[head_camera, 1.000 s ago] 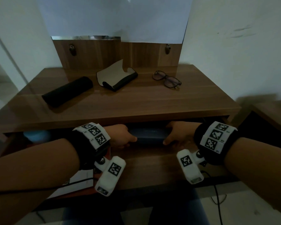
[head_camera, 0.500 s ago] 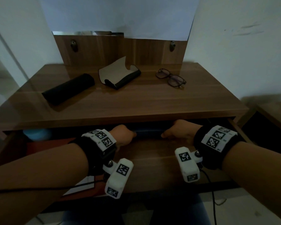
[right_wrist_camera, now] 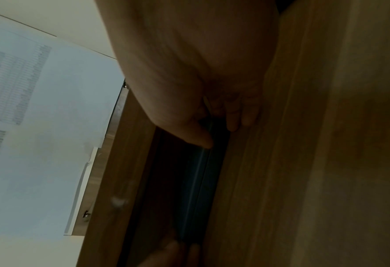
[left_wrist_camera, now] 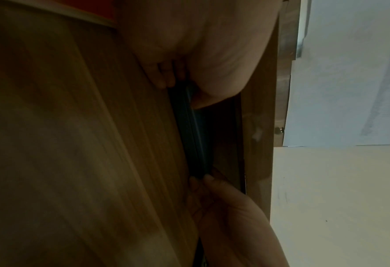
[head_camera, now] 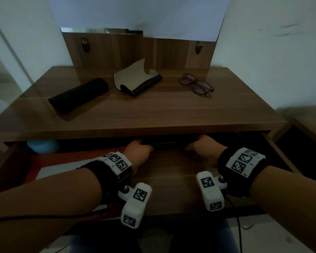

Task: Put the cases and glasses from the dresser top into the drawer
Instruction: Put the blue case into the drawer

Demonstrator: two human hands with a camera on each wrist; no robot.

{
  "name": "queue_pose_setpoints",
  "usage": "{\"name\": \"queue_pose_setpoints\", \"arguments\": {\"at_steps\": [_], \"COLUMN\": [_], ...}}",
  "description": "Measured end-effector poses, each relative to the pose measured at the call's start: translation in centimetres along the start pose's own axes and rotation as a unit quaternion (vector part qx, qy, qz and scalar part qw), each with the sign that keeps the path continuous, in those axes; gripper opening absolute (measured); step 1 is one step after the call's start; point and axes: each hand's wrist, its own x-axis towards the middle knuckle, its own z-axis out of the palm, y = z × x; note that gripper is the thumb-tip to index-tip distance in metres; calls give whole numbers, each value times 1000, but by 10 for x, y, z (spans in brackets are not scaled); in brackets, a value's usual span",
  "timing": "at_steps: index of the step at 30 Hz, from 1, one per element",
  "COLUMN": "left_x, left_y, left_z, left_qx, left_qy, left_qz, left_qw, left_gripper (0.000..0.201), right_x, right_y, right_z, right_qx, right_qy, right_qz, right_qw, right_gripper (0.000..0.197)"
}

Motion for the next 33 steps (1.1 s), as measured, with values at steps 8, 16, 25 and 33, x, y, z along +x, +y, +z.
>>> {"name": "queue_pose_setpoints", "arguments": {"at_steps": [8, 16, 25, 33], "left_x": [-3, -20, -44, -36], "left_y": [-3, 16, 54, 83], "left_z": [1, -14, -47, -97], "left_qx": [-44, -12, 42, 30], "left_qy": [5, -50, -97, -3], "left_qz": [-5, -10, 84, 172], "left_qw": [999, 999, 991, 985], "left_gripper": [40, 18, 22, 21], "right_x": [-8, -27, -51, -56], "right_y": [-3, -20, -52, -102], "right_z": [4, 1, 1, 8], "right_qx": [18, 33, 25, 158], "right_qy": [-3, -31, -97, -140], "right_qz": [4, 28, -20, -102], "right_qw": [1000, 999, 995, 972], "right_gripper": [25, 39, 18, 12]}}
